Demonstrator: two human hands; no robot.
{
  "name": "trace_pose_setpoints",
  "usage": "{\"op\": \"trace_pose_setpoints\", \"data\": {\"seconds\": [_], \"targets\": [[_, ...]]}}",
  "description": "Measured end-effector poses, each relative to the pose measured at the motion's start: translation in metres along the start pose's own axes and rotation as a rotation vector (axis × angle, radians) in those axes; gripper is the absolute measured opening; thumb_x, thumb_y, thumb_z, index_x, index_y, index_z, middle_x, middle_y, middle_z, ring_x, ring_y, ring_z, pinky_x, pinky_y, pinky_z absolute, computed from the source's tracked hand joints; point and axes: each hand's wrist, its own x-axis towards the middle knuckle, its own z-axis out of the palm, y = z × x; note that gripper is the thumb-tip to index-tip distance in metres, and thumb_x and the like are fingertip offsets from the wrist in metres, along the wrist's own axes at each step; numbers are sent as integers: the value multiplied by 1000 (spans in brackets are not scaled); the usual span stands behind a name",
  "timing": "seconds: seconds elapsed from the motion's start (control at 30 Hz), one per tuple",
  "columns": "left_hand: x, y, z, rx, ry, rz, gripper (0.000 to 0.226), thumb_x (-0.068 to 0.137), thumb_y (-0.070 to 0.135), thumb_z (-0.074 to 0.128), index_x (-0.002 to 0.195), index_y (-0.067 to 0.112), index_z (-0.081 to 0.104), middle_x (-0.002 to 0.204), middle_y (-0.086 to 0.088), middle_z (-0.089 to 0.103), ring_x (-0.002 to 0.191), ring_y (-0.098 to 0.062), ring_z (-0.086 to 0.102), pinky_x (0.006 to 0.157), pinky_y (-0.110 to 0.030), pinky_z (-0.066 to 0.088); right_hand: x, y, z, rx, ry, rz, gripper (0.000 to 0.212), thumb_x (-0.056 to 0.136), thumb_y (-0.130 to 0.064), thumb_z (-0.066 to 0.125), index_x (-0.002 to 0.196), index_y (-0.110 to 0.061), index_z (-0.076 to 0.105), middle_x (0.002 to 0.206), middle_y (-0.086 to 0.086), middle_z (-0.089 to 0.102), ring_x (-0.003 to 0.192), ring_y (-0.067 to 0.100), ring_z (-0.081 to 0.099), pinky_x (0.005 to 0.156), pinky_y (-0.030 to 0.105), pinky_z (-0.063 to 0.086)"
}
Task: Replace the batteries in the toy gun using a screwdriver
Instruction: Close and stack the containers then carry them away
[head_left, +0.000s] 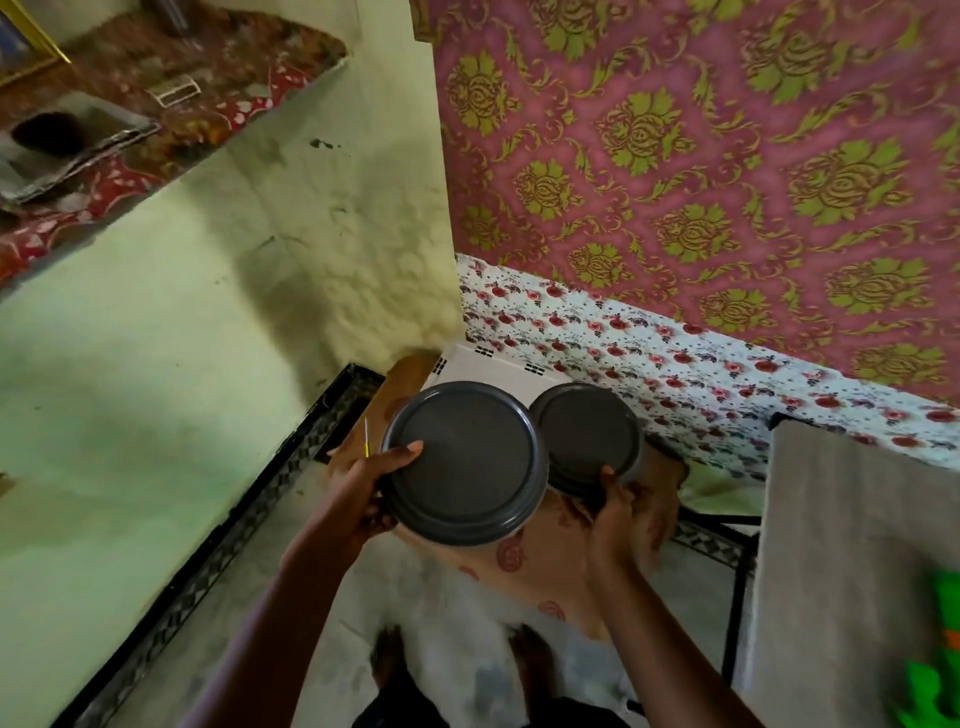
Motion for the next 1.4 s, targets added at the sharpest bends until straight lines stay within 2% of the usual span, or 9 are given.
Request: {"op": "trace_pose_setpoints", "data": {"seconds": [0.13,0.3,0.37,0.63,0.87,1.1,1.2,1.33,1.4], "targets": [[49,13,-32,59,-75,-23,78,60,46,94,124,12,66,73,-2,60,41,-10,42,43,-24,38,20,40,42,-38,-20,81,53,106,-24,52,155,-10,37,149,21,52,105,29,65,64,28,60],[98,40,-64,231,-191,-24,81,51,57,96,118,20,73,104,-5,74,71,-23,70,55,-37,56,41,79,94,-63,72,122,37,103,-16,55,138,-5,48,101,15,61,66,20,72,51,31,58],[116,47,-75,251,-234,-68,70,62,51,93,116,11,73,90,-4,76,57,-19,66,54,-36,54,48,92,109,-75,108,107,35,102,-14,57,135,-3,49,93,14,60,55,16,72,50,30,57],[169,36,-107,279,-223,-133,79,53,41,96,118,5,68,76,-11,68,35,-11,43,39,-23,38,74,121,142,-49,99,80,34,104,-27,56,136,-18,45,124,14,62,105,35,67,79,43,61],[184,14,-119,236,-223,-127,97,35,49,97,120,11,70,79,-11,68,34,-11,41,42,-23,36,82,127,149,-290,218,15,14,94,-31,72,90,-25,60,116,18,68,100,35,72,75,48,65],[173,-7,-121,211,-264,-102,79,57,35,96,122,2,66,67,-6,58,35,-10,35,40,-23,32,63,137,137,-302,243,-80,33,92,-40,72,110,-16,61,87,10,63,73,24,66,68,41,64],[157,-25,-121,223,-242,-120,61,74,25,89,124,1,64,69,-5,59,35,-7,41,38,-23,34,46,154,110,-464,249,-219,33,78,-68,68,86,-36,63,84,7,68,82,32,68,81,57,60],[135,-63,-123,237,-236,-146,65,65,30,94,117,5,66,77,-2,66,44,-8,51,40,-23,38,3,181,66,-661,89,-141,73,64,-95,56,80,-25,70,77,7,72,82,34,71,82,57,58],[129,-81,-123,258,-229,-165,59,59,37,94,107,13,69,80,2,71,54,-11,55,45,-24,40,-16,193,49,-690,-4,-80,62,63,-85,69,88,-28,74,82,2,76,87,30,74,86,58,60]]}}
